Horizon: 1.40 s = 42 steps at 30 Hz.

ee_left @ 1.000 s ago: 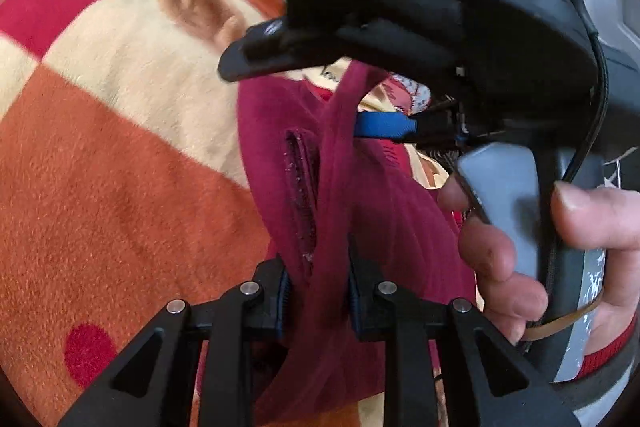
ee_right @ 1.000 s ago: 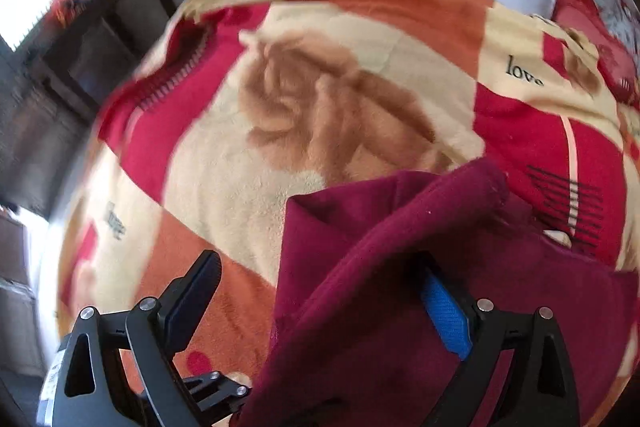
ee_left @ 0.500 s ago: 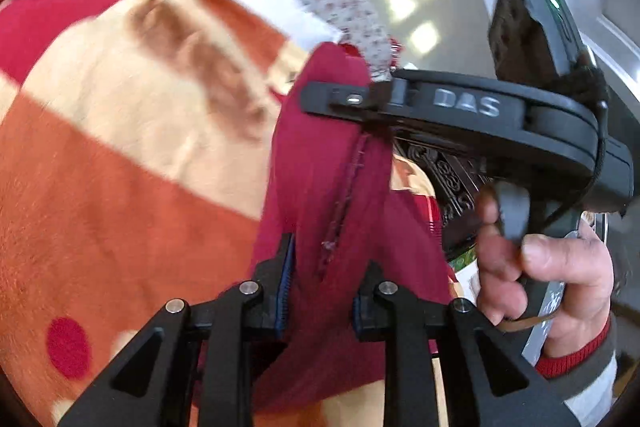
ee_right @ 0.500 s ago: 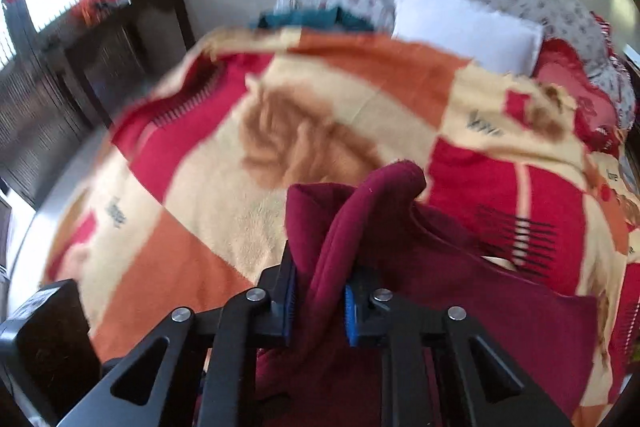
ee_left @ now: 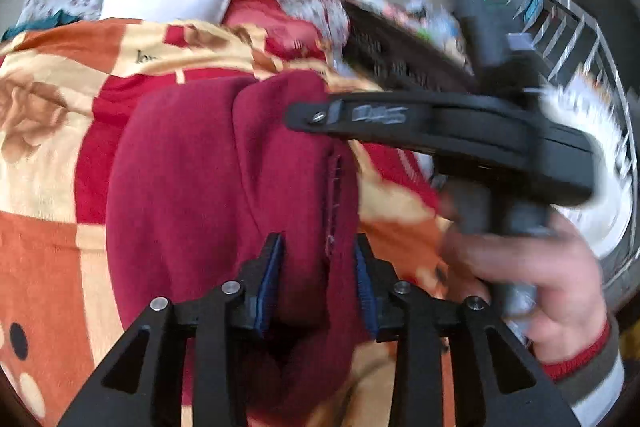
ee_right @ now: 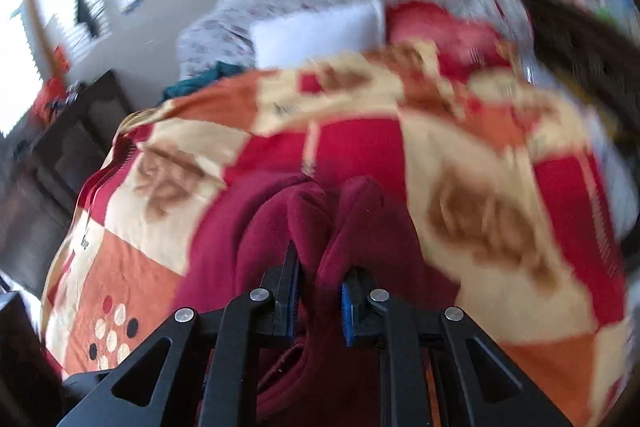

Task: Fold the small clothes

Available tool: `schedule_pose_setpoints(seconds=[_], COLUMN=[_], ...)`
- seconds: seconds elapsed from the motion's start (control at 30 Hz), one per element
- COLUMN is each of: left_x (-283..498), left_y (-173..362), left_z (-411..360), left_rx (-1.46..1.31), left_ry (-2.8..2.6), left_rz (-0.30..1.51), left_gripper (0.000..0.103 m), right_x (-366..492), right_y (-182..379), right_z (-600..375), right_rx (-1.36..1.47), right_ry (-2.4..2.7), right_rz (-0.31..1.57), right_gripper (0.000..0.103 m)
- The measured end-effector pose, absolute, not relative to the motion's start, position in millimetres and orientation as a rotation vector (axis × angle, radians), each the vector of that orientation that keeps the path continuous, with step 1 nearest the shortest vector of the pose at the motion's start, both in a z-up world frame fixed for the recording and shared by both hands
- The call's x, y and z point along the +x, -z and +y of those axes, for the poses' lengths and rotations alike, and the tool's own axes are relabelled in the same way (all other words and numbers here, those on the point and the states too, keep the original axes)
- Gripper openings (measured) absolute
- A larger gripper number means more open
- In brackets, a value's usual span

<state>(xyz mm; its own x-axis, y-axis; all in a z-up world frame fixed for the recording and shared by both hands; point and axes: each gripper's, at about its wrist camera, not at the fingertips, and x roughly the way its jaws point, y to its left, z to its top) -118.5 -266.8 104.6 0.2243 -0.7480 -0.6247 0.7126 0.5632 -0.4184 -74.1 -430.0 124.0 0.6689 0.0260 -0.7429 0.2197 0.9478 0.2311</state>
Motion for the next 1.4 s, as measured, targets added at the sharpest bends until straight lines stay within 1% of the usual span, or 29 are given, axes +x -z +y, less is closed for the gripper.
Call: schedule_pose_setpoints(seconds=[0.07,0.1,0.13,0.17,0.2,0.23,0.3,0.33,0.4,0.53,0.6,0.63,0.67,0.7,0.8,0.87,0.93,1.0,1.07,1.1,1.13,1.17,1.2,1.23,1.27,1.33,1.4], left_x=[-134.7,-137.8,-142.8,-145.5,-148.1,-146.2,-136.1,-128.4,-121.9,-121.9,-126.6,-129.3,-131.7,-133.2,-131.2,-132.3,-135.0,-141.2,-144.0,-143.4,-142.6,-142.3,-142.5,-143.2,-142.8,-140.1,-135.2], left_y=[-108.1,-109.5,-111.2,-113.0,-114.3,-115.9,-116.2,-113.9,-107.0,-83.2,-79.5,-78.4,-77.3,-75.4,-65.8,-60.4,-51.8,-48.3,-52.6,-57.4,-61.5,-66.0,-71.2,-74.7,-79.1,-84.2,-82.6], left_z=[-260.7,-255.4,-240.6,-227.7,-216.8,-203.6,-189.9,-186.9,-187.3,-204.0,-215.3,-224.7,-230.0,-235.5,-246.7,-253.3,-263.1,-269.4,-264.2,-256.9,-250.5,-242.4,-232.1,-225.9,-216.4,-202.3,-196.9], left_rx=[-0.019,-0.016,-0.02,-0.029,-0.03,-0.018,0.015,0.029,0.05,0.062,0.08,0.108,0.124,0.135,0.11,0.087,0.106,0.171,0.18,0.164,0.155,0.147,0.145,0.149,0.15,0.141,0.139], left_ry=[1.044,1.046,1.034,1.024,1.006,0.969,0.896,0.865,0.822,0.844,0.867,0.871,0.869,0.87,0.894,0.939,0.967,0.937,0.942,0.947,0.945,0.936,0.922,0.91,0.888,0.846,0.806], left_rz=[0.917,0.925,0.926,0.916,0.899,0.869,0.806,0.784,0.782,0.843,0.824,0.806,0.803,0.807,0.851,0.882,0.896,0.869,0.868,0.874,0.876,0.871,0.855,0.844,0.824,0.786,0.787], left_gripper=[0.037,0.045,0.055,0.058,0.063,0.065,0.067,0.07,0.07,0.07,0.07,0.07,0.07,0.07,0.07,0.071,0.072,0.073,0.073,0.073,0.073,0.073,0.073,0.073,0.073,0.073,0.073], right_x=[-78.1,-79.7,-84.7,-90.6,-99.9,-107.9,-127.2,-130.7,-133.8,-121.3,-114.3,-107.7,-104.8,-101.3,-110.1,-121.7,-123.3,-115.1,-114.3,-119.8,-127.3,-140.8,-149.3,-161.4,-177.8,-189.5,-191.1], right_y=[-101.7,-95.3,-92.8,-94.3,-96.8,-100.4,-110.6,-113.1,-113.1,-98.3,-90.2,-88.2,-86.8,-86.6,-99.7,-109.8,-107.5,-87.1,-80.1,-84.1,-89.6,-98.6,-104.4,-111.8,-118.3,-118.2,-105.8], right_z=[-442.2,-446.4,-452.9,-460.6,-467.4,-471.7,-473.5,-470.5,-464.8,-454.5,-454.1,-451.1,-448.2,-443.9,-438.6,-442.9,-452.8,-461.0,-459.5,-460.8,-462.9,-465.0,-463.2,-457.9,-449.0,-435.4,-422.6], right_rx=[0.334,0.356,0.413,0.471,0.515,0.553,0.595,0.595,0.572,0.544,0.563,0.558,0.539,0.491,0.395,0.331,0.336,0.376,0.374,0.399,0.442,0.492,0.506,0.506,0.498,0.507,0.552], right_ry=[0.134,0.135,0.123,0.114,0.109,0.104,0.077,0.071,0.082,0.092,0.08,0.055,0.061,0.09,0.093,0.138,0.168,0.176,0.18,0.178,0.172,0.167,0.152,0.121,0.084,0.065,0.03], right_rz=[0.856,0.851,0.822,0.794,0.768,0.74,0.693,0.691,0.717,0.773,0.77,0.763,0.764,0.77,0.747,0.723,0.734,0.786,0.783,0.761,0.746,0.733,0.721,0.702,0.683,0.686,0.725], right_gripper=[0.018,0.02,0.027,0.042,0.053,0.066,0.07,0.073,0.073,0.073,0.073,0.059,0.024,0.017,0.014,0.008,0.008,0.009,0.012,0.017,0.029,0.038,0.04,0.045,0.053,0.064,0.064])
